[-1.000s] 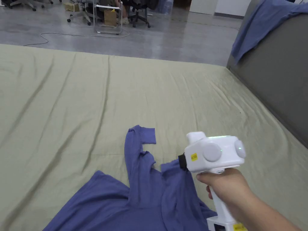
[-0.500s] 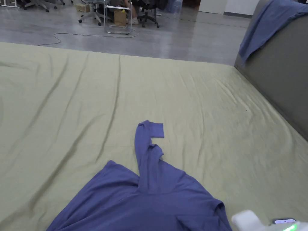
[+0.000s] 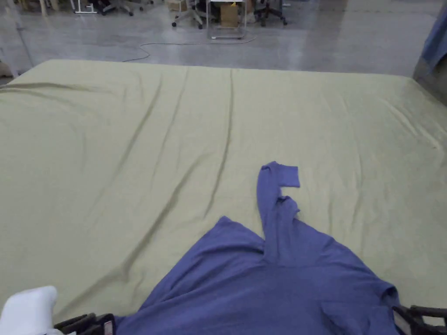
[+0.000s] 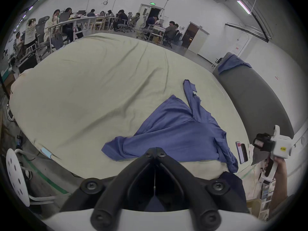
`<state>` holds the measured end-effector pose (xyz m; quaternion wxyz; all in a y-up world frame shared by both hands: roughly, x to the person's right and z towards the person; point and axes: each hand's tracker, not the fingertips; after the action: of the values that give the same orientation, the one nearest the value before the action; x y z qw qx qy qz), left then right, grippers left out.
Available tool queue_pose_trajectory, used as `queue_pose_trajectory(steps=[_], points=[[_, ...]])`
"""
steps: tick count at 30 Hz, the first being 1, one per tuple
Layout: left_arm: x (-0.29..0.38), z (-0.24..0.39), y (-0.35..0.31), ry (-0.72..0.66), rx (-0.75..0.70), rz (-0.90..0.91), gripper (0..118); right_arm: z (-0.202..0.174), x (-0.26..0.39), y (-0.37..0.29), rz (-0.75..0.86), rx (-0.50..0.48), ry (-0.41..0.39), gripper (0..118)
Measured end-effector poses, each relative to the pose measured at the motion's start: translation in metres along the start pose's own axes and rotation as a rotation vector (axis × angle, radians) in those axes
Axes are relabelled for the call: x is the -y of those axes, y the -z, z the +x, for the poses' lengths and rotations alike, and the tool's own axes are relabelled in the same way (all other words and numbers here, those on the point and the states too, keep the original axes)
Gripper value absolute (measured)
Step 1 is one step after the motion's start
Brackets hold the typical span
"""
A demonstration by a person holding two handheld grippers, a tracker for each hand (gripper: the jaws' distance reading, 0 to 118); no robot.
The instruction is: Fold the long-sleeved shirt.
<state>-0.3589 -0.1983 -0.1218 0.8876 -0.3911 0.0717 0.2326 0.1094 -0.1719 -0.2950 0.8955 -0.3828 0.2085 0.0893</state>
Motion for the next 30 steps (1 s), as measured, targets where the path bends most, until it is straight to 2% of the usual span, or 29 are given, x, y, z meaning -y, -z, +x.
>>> queue_pose_trajectory(steps=[1,2,3,4,5,6,8,9,10,11,12,13,14,16,17,18,19,21,23,24,25,26,27,28,29,30], points=[[0.001,-0.002,0.002,-0.01,-0.003,-0.005,0,-0.008,-0.002,-0.002,-0.009,-0.011,0.019,115],[0.002,-0.004,0.005,-0.019,-0.009,-0.017,0,-0.016,-0.001,-0.004,-0.011,-0.042,0.035,105],[0.003,-0.006,0.008,-0.027,-0.015,-0.028,0,-0.022,0.003,-0.002,0.006,-0.099,0.035,56],[0.005,-0.007,0.01,-0.032,-0.018,-0.034,0,-0.029,0.005,0.002,-0.001,-0.122,0.036,0],[0.007,-0.009,0.011,-0.035,-0.019,-0.036,0,-0.036,0.009,0.009,-0.029,-0.151,0.055,0],[0.007,-0.011,0.013,-0.039,-0.024,-0.04,0,-0.043,0.017,0.014,-0.03,-0.12,0.056,0],[0.007,-0.017,0.017,-0.049,-0.033,-0.046,0,-0.052,0.026,0.019,-0.071,-0.2,0.067,0],[0.006,-0.021,0.021,-0.055,-0.036,-0.044,14,-0.055,0.03,0.018,-0.059,-0.213,0.085,0],[0.005,-0.028,0.026,-0.056,-0.043,-0.036,48,-0.044,0.03,0.025,-0.053,-0.218,0.102,0],[0.001,-0.038,0.038,-0.041,-0.064,-0.03,94,-0.043,0.031,0.027,-0.057,-0.221,0.113,0],[-0.003,-0.047,0.053,-0.02,-0.121,-0.078,118,-0.04,0.031,0.03,-0.065,-0.225,0.118,0],[-0.005,-0.055,0.071,-0.008,-0.17,-0.132,115,-0.037,0.031,0.033,-0.069,-0.226,0.122,0],[-0.006,-0.064,0.088,0.029,-0.187,-0.07,115,-0.043,0.028,0.032,-0.073,-0.217,0.126,0],[-0.014,-0.077,0.124,-0.009,-0.252,-0.148,112,-0.039,0.025,0.038,-0.093,-0.196,0.12,0],[-0.012,-0.084,0.139,-0.032,-0.231,-0.181,105,-0.038,0.023,0.04,-0.101,-0.187,0.114,0],[-0.007,-0.084,0.148,-0.042,-0.216,-0.206,83,-0.038,0.021,0.042,-0.104,-0.176,0.105,0],[0.0,-0.078,0.15,-0.031,-0.217,-0.216,76,-0.036,0.019,0.045,-0.108,-0.171,0.1,0],[0.01,-0.067,0.16,0.093,-0.287,-0.201,75,-0.031,0.009,0.057,-0.125,-0.158,0.087,0],[0.01,-0.049,0.141,0.161,-0.283,-0.188,69,-0.026,-0.005,0.076,-0.147,-0.119,0.057,0],[0.008,-0.044,0.134,0.162,-0.257,-0.183,44,-0.022,-0.015,0.088,-0.147,-0.114,0.045,0],[0.006,-0.043,0.128,0.155,-0.222,-0.173,4,-0.017,-0.026,0.1,-0.147,-0.115,0.037,0],[0.005,-0.041,0.122,0.103,-0.165,-0.164,0,-0.013,-0.039,0.118,-0.151,-0.104,0.028,13],[0.0,-0.052,0.121,0.146,-0.209,-0.176,0,-0.01,-0.051,0.14,-0.165,-0.09,0.007,65],[0.0,-0.05,0.118,0.171,-0.215,-0.167,0,-0.007,-0.059,0.163,-0.207,-0.057,-0.023,109],[-0.001,-0.049,0.113,0.196,-0.219,-0.147,0,-0.003,-0.068,0.181,-0.212,-0.005,-0.106,117],[-0.003,-0.049,0.109,0.195,-0.215,-0.141,0,0.009,-0.077,0.217,-0.251,0.016,-0.081,116]])
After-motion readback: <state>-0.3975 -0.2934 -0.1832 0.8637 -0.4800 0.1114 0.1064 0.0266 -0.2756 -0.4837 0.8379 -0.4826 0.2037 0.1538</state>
